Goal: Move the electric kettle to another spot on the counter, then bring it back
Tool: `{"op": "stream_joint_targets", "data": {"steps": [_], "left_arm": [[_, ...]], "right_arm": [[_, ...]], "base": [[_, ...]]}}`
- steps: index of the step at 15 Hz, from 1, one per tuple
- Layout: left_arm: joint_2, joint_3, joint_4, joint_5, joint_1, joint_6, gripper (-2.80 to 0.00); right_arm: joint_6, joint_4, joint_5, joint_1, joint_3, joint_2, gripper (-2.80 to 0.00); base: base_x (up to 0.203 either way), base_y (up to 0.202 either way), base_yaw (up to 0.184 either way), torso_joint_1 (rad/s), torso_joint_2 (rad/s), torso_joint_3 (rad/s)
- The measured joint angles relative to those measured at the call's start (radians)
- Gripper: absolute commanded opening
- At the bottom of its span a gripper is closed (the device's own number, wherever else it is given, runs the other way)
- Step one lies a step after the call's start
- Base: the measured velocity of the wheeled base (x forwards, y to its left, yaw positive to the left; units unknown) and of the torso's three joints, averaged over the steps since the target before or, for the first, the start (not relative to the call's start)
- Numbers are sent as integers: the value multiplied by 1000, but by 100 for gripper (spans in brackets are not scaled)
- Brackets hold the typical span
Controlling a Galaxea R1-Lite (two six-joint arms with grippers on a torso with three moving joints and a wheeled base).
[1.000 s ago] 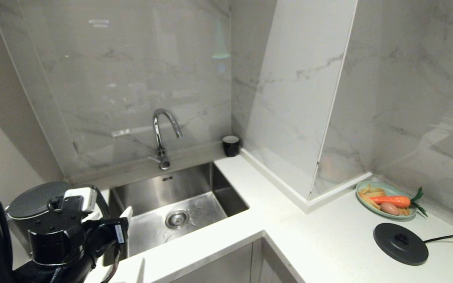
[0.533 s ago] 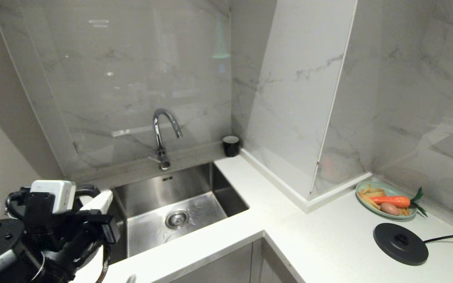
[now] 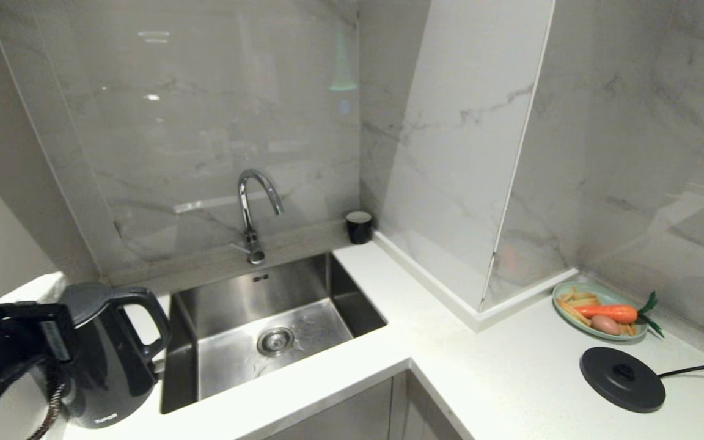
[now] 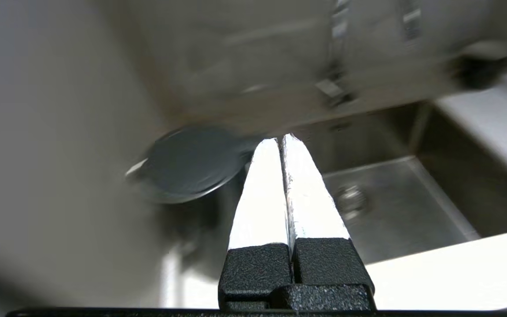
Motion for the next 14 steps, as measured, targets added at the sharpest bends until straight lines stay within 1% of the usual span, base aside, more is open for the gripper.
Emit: {"op": "stream_joint_targets", "data": {"steps": [1,2,3,4,5,6,7,8,9,11,13,14], "left_arm": [[-78,-40,157,8,53,3,-280],[-150,-69,277,15,103,8,-280],[-225,-87,374,19,150,23,-280],[-298,-97,443,22,199,39,-280],[-363,-96,479,22,248,52,-280],[-430,-83,491,10,292,63,-280],[-501,-63,496,-22,319,77,-280],[-574,-38,499,-71,338,96,-280],[-651,-5,503,-141,352,117,-280],[-792,91,530,-309,375,149,-280],[-901,205,573,-459,385,157,-280],[-936,259,580,-518,387,153,-280]], "right_arm": [[0,0,1,0,0,0,-280],[1,0,1,0,0,0,-280],[0,0,1,0,0,0,-280],[0,0,1,0,0,0,-280],[1,0,1,0,0,0,-280],[0,0,1,0,0,0,-280],[1,0,1,0,0,0,-280],[0,0,1,0,0,0,-280],[0,0,1,0,0,0,-280],[0,0,1,0,0,0,-280],[0,0,1,0,0,0,-280],[0,0,1,0,0,0,-280]], "base": [[0,0,0,0,0,0],[0,0,0,0,0,0],[0,0,0,0,0,0],[0,0,0,0,0,0],[0,0,0,0,0,0],[0,0,0,0,0,0],[0,0,0,0,0,0],[0,0,0,0,0,0],[0,0,0,0,0,0],[0,0,0,0,0,0],[0,0,0,0,0,0],[0,0,0,0,0,0]]}}
